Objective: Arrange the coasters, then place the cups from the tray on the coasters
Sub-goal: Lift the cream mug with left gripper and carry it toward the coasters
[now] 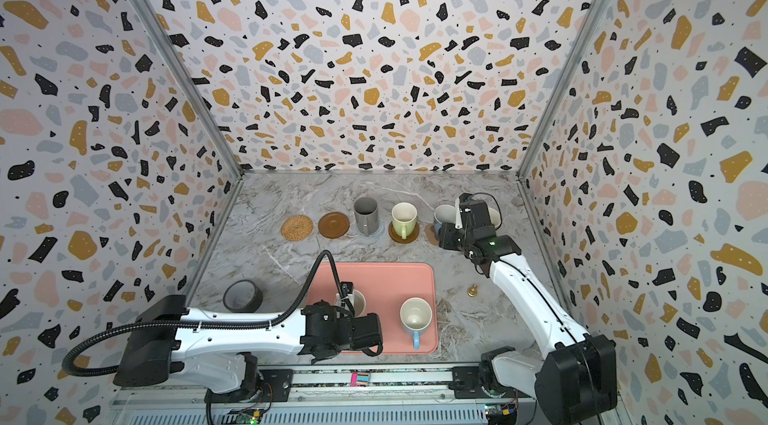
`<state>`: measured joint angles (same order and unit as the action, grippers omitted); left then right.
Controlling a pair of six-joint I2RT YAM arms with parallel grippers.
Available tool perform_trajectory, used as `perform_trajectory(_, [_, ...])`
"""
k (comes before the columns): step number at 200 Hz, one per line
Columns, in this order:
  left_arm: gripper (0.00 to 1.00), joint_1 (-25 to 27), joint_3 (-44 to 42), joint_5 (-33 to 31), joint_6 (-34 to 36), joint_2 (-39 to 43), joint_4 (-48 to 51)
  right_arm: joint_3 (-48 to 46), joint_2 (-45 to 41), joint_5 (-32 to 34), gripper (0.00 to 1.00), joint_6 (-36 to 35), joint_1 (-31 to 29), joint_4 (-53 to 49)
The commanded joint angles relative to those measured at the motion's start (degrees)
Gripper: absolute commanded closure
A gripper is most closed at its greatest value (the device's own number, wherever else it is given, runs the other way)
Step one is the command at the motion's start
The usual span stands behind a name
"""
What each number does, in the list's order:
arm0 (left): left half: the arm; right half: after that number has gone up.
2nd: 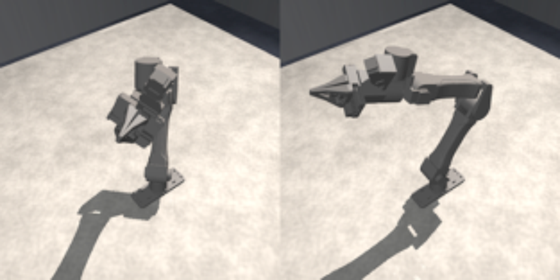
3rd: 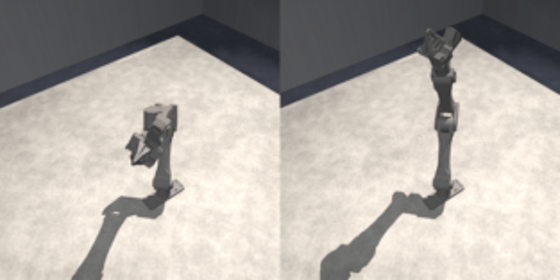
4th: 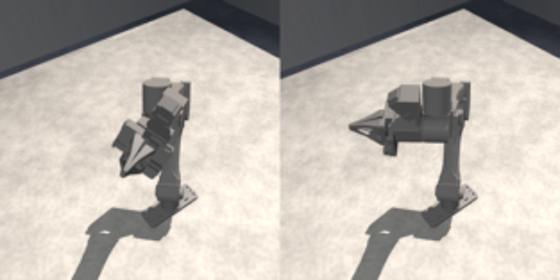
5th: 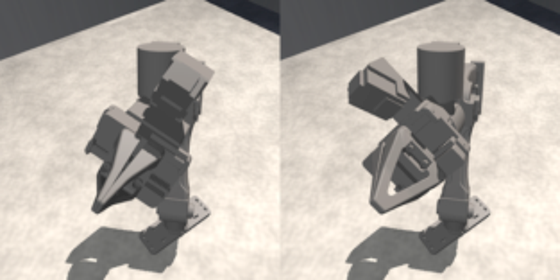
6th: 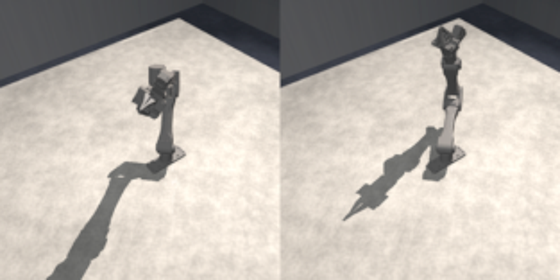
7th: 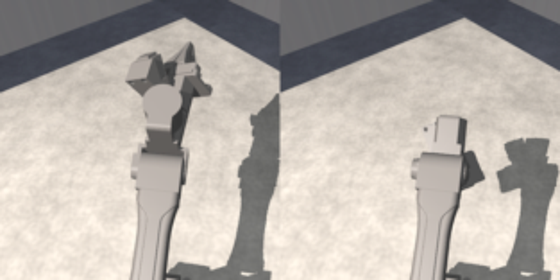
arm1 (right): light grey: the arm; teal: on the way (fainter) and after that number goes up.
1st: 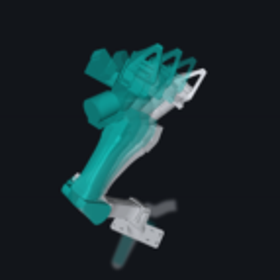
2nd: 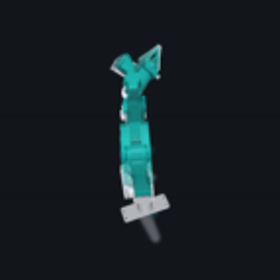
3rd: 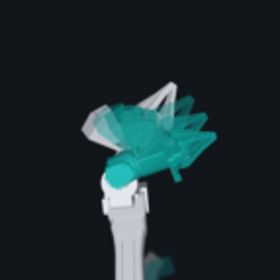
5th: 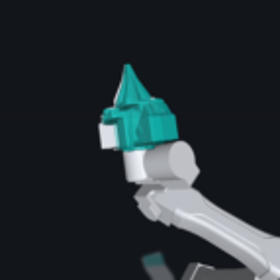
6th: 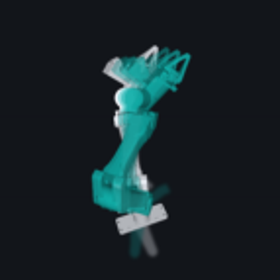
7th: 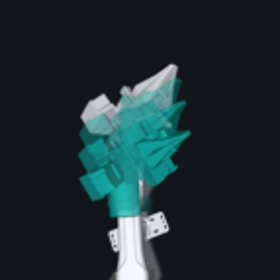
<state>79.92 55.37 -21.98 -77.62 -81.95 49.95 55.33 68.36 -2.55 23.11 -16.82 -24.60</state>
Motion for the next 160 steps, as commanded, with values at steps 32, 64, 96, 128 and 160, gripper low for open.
perform_trajectory(32, [0.89,-1.1,0.2,-4.4,-1.1,3.0,0.1,0.6,-1.7,0.7,0.44,0.8,0.2,-1.7])
perform_trajectory(64, [0.89,-3.5,0.2,-4.7,1.1,4.0,0.0,0.7,-1.7,0.9,0.44,0.8,0.2,-2.2])
perform_trajectory(96, [0.89,-7.1,0.5,-4.8,4.7,4.9,0.1,1.0,-1.6,1.4,0.43,1.0,0.2,-2.7])
perform_trajectory(128, [0.89,-11.3,0.9,-4.8,9.0,5.6,-0.4,1.2,-1.6,2.0,0.43,1.6,0.2,-3.3])
perform_trajectory(160, [0.89,-15.9,1.3,-4.7,13.6,5.9,-1.5,1.4,-1.3,2.5,0.44,2.3,0.2,-3.4])
